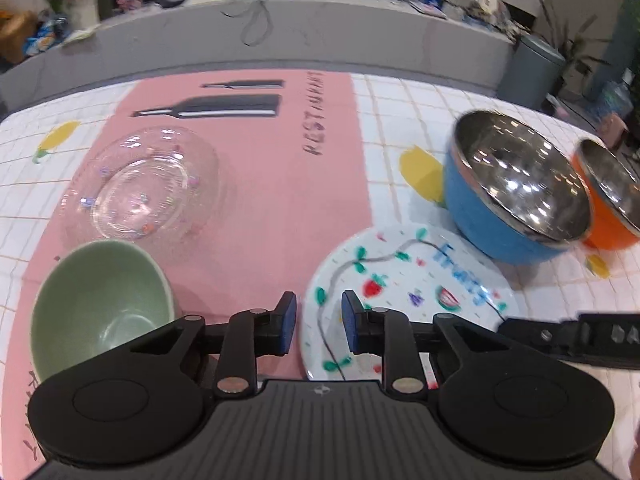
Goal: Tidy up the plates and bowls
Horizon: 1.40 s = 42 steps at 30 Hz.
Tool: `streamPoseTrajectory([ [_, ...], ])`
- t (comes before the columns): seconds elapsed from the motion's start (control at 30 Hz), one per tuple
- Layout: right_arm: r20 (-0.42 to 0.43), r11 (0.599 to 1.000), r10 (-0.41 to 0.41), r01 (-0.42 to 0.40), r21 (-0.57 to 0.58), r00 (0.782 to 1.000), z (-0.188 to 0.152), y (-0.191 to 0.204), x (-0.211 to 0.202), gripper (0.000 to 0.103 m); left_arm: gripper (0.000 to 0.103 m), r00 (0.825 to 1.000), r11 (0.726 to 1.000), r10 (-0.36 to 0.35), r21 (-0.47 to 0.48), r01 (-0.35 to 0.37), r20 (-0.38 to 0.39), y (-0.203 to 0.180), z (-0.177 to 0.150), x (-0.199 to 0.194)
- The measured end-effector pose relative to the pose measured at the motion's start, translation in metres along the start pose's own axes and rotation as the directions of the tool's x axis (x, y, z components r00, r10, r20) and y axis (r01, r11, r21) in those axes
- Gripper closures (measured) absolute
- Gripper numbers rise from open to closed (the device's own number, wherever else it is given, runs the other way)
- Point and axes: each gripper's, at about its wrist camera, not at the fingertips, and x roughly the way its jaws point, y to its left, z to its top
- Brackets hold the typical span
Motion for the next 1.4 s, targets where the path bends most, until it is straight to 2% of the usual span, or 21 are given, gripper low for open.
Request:
streamPoseTrajectory([
  [0.13, 0.015, 0.999, -0.006, 0.006, -0.035, 1.000, -0.002, 0.005, 0.003, 0.076, 0.071, 0.999, 0.999, 0.019, 0.042, -0.020, 0.026, -0.006, -0.002, 0.001],
  [0.2, 0.020, 0.999, -0.006, 0.007, -0.051, 1.000, -0.006, 0.007, 0.005, 0.076, 0.068, 1.000, 0.999, 0.017, 0.041, -0.018, 0.026, -0.006, -0.002, 0.002],
  [0.27, 0.023, 0.998, -0.005, 0.006, -0.055, 1.000, -0.008, 0.008, 0.006, 0.077, 0.071, 1.000, 0.999, 0.003, 0.035, -0.004, 0.017, -0.006, -0.003, 0.001],
  [0.4, 0.034, 0.998, -0.032, 0.033, -0.055, 0.999, -0.010, 0.006, 0.007, 0.093, 0.075, 1.000, 1.000, -0.022, 0.005, 0.022, 0.002, -0.002, -0.003, 0.000],
  [0.57, 0.011, 0.999, -0.018, 0.018, 0.031, 1.000, -0.005, -0.006, 0.004, 0.093, 0.076, 0.995, 0.995, -0.094, -0.040, 0.092, -0.038, 0.003, -0.007, -0.004],
  [0.67, 0.029, 0.998, -0.046, 0.045, 0.039, 0.999, 0.002, -0.010, 0.000, 0.088, 0.079, 0.990, 0.989, -0.136, -0.064, 0.133, -0.040, 0.003, -0.011, -0.005],
  [0.77, 0.015, 0.997, -0.032, 0.031, 0.064, 0.999, 0.008, -0.016, -0.002, 0.085, 0.082, 0.985, 0.974, -0.168, -0.161, 0.160, -0.041, 0.013, -0.012, -0.002],
  [0.8, 0.005, 0.997, -0.023, 0.022, 0.080, 1.000, 0.009, -0.019, -0.002, 0.085, 0.078, 0.984, 0.968, -0.172, -0.196, 0.159, -0.055, 0.017, -0.012, 0.000],
  [0.83, 0.000, 0.995, -0.015, 0.015, 0.094, 1.000, 0.010, -0.023, -0.003, 0.086, 0.077, 0.983, 0.962, -0.173, -0.225, 0.157, -0.056, 0.021, -0.014, 0.000],
  [0.93, -0.007, 0.995, -0.002, 0.003, 0.100, 1.000, 0.011, -0.027, -0.003, 0.088, 0.075, 0.987, 0.966, -0.155, -0.216, 0.141, -0.049, 0.018, -0.015, 0.000],
  [1.0, -0.005, 0.996, 0.001, 0.000, 0.087, 1.000, 0.010, -0.025, -0.002, 0.088, 0.083, 0.987, 0.969, -0.155, -0.201, 0.145, -0.036, 0.013, -0.015, 0.001],
  [1.07, 0.002, 0.997, 0.000, 0.000, 0.074, 1.000, 0.008, -0.023, -0.001, 0.088, 0.083, 0.989, 0.972, -0.145, -0.193, 0.136, -0.034, 0.009, -0.015, 0.001],
  [1.2, 0.018, 0.998, -0.004, 0.003, 0.066, 1.000, 0.005, -0.027, -0.003, 0.095, 0.085, 0.990, 0.974, -0.140, -0.184, 0.133, -0.023, 0.008, -0.016, 0.000],
  [1.4, 0.023, 0.998, 0.005, -0.007, 0.055, 1.000, 0.004, -0.025, -0.006, 0.096, 0.087, 0.991, 0.972, -0.136, -0.195, 0.133, -0.001, 0.012, -0.019, -0.009],
])
